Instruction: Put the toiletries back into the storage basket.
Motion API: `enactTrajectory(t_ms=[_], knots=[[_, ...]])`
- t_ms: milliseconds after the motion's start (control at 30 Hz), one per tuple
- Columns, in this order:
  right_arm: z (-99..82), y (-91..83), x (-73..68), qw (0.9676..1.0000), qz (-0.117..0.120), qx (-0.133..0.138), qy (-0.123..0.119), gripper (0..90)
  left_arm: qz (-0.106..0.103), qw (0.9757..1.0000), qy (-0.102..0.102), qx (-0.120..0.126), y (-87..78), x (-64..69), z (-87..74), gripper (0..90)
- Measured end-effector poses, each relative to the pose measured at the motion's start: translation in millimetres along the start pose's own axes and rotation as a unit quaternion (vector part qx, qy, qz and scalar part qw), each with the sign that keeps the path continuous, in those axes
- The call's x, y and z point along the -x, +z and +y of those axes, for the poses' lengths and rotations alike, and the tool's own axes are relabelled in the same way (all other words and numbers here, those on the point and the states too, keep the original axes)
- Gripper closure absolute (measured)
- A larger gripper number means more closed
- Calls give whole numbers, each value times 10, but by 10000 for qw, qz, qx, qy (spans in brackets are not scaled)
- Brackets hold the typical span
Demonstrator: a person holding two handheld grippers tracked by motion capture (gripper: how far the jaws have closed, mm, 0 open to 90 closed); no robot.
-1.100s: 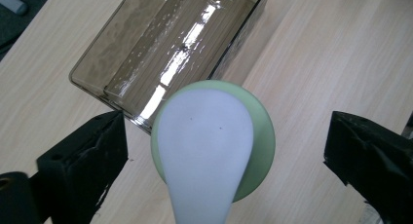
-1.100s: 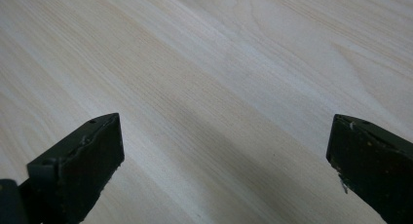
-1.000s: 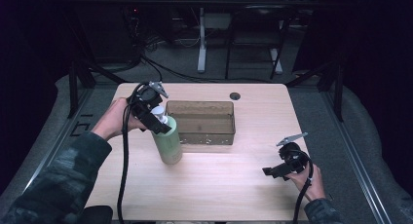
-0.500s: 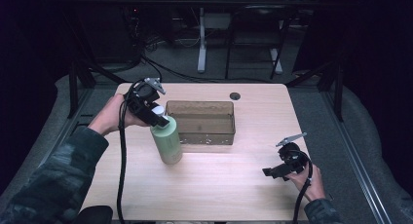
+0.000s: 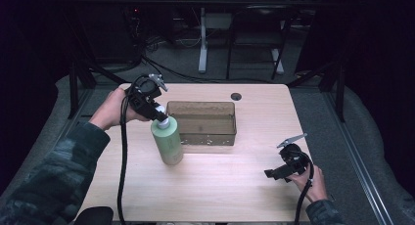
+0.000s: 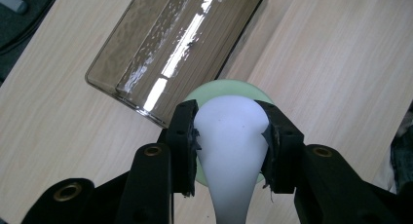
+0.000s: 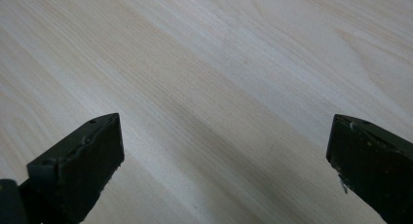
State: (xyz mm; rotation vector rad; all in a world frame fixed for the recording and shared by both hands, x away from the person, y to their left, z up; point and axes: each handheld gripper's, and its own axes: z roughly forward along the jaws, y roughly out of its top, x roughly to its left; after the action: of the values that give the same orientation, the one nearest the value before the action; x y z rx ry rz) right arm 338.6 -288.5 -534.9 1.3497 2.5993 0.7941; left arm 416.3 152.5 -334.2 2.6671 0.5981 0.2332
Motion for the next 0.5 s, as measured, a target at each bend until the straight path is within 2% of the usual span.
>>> enactTrajectory(t_ms=[500], knots=[[18,5,-10,10000,-27,-29,-49,0,13,9997,66,-240,-7,20,64,629]])
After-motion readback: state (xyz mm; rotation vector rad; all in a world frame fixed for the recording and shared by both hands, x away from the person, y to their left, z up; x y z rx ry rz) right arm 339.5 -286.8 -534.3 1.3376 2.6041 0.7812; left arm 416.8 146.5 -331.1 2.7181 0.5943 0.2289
